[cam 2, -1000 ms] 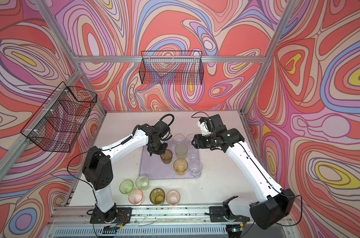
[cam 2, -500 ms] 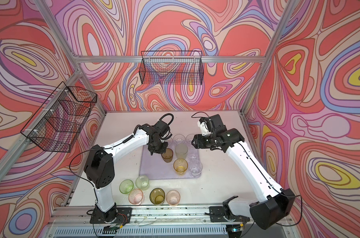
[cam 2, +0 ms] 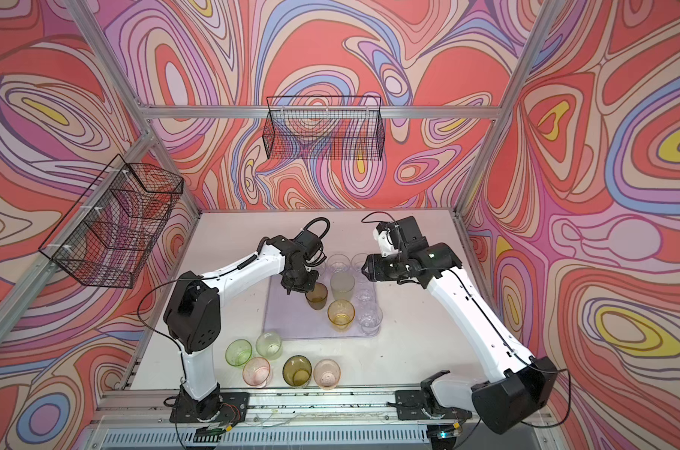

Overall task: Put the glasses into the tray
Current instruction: 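Lower the dark olive cup onto the tray beside the clear cups, then open the left gripper to release the dark olive cup, then move the left gripper back over the other dark olive cup near the robot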

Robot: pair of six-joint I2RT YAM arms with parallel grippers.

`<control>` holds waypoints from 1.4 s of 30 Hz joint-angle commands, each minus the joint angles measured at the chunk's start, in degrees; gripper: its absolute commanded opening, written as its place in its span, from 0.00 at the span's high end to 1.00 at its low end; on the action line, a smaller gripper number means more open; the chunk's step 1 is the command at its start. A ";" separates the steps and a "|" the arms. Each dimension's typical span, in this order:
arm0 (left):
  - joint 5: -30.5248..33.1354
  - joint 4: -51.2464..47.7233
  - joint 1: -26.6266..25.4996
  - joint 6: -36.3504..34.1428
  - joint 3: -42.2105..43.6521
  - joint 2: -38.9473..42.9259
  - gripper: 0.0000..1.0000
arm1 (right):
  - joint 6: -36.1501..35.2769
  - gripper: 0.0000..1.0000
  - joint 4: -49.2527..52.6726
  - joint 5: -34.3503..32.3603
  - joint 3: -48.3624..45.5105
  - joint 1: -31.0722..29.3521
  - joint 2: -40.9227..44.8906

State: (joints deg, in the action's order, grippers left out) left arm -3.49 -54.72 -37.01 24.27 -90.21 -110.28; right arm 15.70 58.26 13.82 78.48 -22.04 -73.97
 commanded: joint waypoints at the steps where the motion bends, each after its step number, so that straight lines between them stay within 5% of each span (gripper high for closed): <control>1: 0.01 -0.10 0.32 0.73 -0.65 -0.73 1.00 | -0.69 0.46 -0.21 0.41 -0.71 0.37 1.17; 9: 0.05 -0.39 0.26 0.60 -0.53 -0.82 0.93 | -0.68 0.46 0.01 0.40 -0.61 0.35 1.28; 20: -0.87 -0.84 0.32 0.22 -1.45 2.01 0.65 | -0.70 0.46 -0.27 0.77 -0.56 0.35 0.85; 42: -3.09 -7.87 0.32 -6.39 2.30 13.25 0.59 | -1.09 0.46 -1.78 1.96 -1.14 0.34 0.68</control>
State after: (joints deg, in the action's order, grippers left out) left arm -5.93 -59.00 -37.01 20.14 -89.17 -99.61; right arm 15.46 57.47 14.87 77.97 -22.04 -73.91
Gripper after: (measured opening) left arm 0.411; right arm 0.542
